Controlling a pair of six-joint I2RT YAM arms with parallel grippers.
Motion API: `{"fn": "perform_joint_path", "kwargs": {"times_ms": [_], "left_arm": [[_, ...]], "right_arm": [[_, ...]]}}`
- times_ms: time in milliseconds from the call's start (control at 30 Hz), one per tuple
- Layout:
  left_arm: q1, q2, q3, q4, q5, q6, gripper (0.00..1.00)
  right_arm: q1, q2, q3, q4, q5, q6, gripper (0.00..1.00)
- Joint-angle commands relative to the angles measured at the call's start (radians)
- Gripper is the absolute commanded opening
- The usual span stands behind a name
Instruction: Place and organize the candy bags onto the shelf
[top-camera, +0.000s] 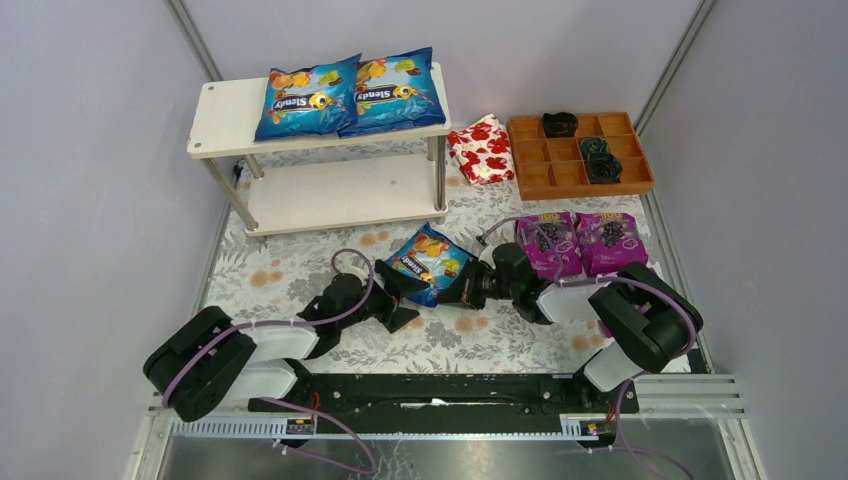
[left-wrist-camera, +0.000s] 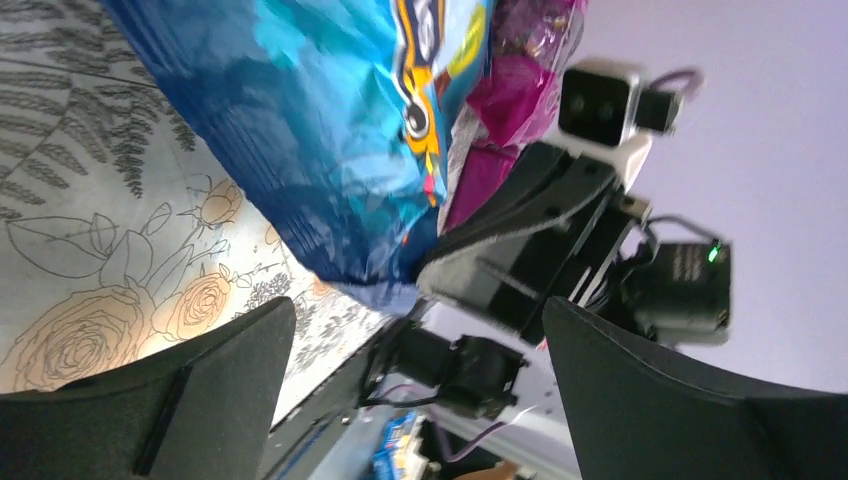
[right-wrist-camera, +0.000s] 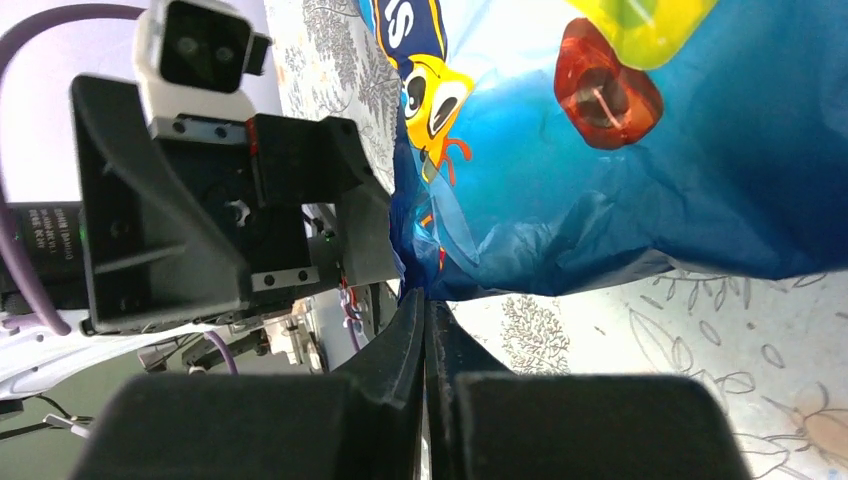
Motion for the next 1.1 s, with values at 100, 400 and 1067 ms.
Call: {"fn": "perform_joint_path", "kwargs": {"times_ms": [100, 400, 1067], "left_arm": [[0.009, 0.092, -0.036, 0.171, -0.117, -0.302, 0.99], [0.014, 0.138, 0.019, 0.119, -0.19, -0.309, 0.95], [0.065, 0.424, 0.142, 0.265, -0.178, -0.252, 0.7]], "right_arm": [[0.043, -0.098, -0.006, 0.104, 0.014, 0.046, 0.0], [0.046, -0.118, -0.001, 0.079, 0.005, 0.023, 0.0], [0.047, -0.222, 0.006, -0.192, 0.085, -0.124, 0.0]]}}
